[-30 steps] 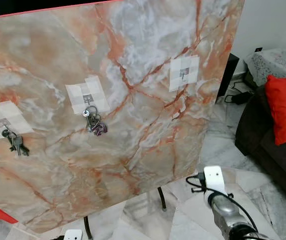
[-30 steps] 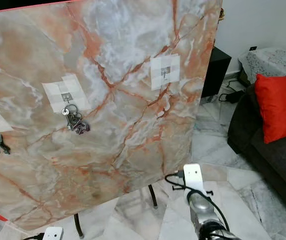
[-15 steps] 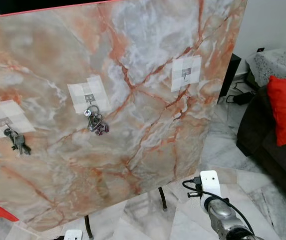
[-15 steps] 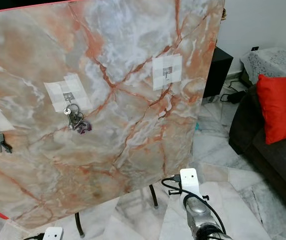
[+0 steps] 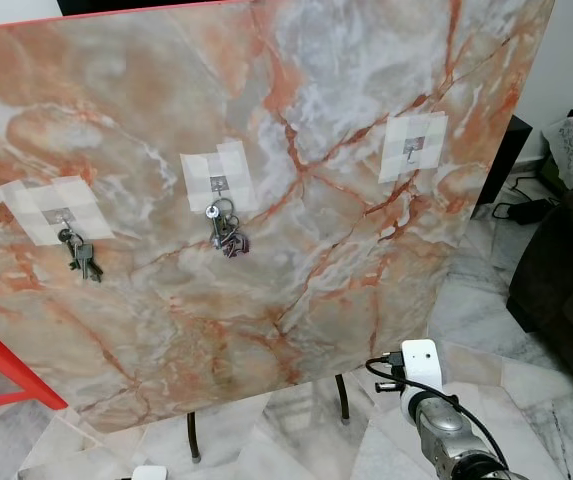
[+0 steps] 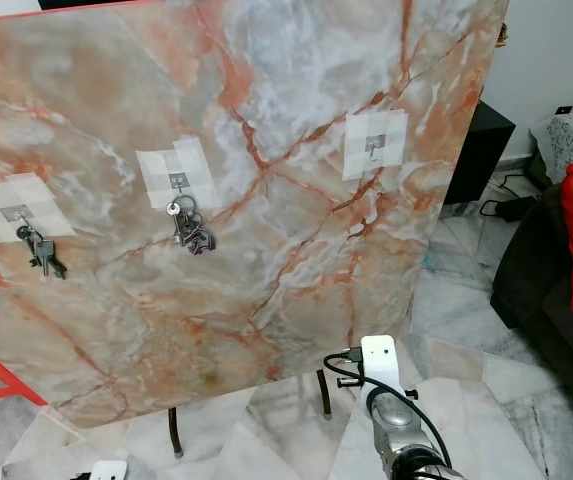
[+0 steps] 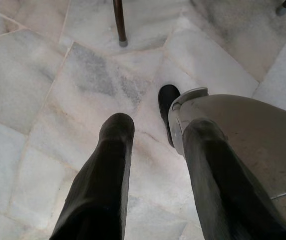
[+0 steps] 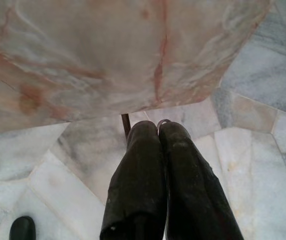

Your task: Hang keys on a hook

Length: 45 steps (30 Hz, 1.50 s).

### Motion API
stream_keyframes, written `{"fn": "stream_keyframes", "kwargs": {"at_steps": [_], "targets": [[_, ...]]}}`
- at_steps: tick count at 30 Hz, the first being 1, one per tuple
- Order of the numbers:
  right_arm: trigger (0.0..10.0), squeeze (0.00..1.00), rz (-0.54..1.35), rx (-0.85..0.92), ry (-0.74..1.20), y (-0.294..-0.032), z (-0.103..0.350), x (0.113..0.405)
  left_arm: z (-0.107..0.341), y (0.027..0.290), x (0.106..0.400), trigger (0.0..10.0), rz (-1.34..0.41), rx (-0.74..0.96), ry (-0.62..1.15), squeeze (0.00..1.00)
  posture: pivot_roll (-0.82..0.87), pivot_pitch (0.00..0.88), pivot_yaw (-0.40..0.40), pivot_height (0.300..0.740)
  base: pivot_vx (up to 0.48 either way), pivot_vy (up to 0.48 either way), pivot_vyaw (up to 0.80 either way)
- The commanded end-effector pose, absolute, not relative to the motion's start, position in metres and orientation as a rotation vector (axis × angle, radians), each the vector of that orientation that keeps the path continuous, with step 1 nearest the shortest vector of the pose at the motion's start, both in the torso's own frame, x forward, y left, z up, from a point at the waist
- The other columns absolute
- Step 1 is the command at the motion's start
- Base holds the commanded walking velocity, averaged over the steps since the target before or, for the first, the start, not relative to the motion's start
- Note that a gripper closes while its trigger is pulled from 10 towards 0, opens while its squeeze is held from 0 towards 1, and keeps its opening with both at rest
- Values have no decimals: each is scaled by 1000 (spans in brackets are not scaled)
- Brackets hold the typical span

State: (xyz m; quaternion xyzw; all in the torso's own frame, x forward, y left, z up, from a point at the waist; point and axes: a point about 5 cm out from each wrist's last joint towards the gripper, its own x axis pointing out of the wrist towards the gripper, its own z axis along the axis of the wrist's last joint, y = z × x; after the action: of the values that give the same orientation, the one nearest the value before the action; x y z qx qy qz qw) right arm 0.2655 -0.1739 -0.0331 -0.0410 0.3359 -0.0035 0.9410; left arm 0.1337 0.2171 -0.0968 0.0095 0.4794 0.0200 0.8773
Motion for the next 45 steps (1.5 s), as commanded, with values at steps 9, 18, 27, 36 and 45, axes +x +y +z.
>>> {"fn": "stream_keyframes", "kwargs": {"at_steps": [9, 18, 27, 36, 45], "targets": [[10000, 0, -89, -43, 583, -178, -15, 284, -95, 231, 129, 10000, 51, 13, 987, 0, -93, 0, 9, 740, 0, 340, 0], [10000, 0, -119, -28, 567, -181, -13, 286, -94, 207, 147, 10000, 23, 13, 963, 0, -92, 5, 11, 740, 0, 313, 0], [10000, 0, -183, -25, 556, -188, -10, 288, -94, 163, 160, 10000, -25, 0, 945, 0, -88, 11, 12, 740, 0, 0, 0], [10000, 0, -272, -18, 549, -201, -7, 288, -95, 151, 160, 10000, -34, -2, 954, 0, -89, 16, 13, 740, 0, 0, 0], [10000, 0, -304, -19, 586, -205, -13, 282, -96, 160, 157, 10000, -25, 3, 960, 0, -88, 20, 14, 740, 0, 0, 0]]}}
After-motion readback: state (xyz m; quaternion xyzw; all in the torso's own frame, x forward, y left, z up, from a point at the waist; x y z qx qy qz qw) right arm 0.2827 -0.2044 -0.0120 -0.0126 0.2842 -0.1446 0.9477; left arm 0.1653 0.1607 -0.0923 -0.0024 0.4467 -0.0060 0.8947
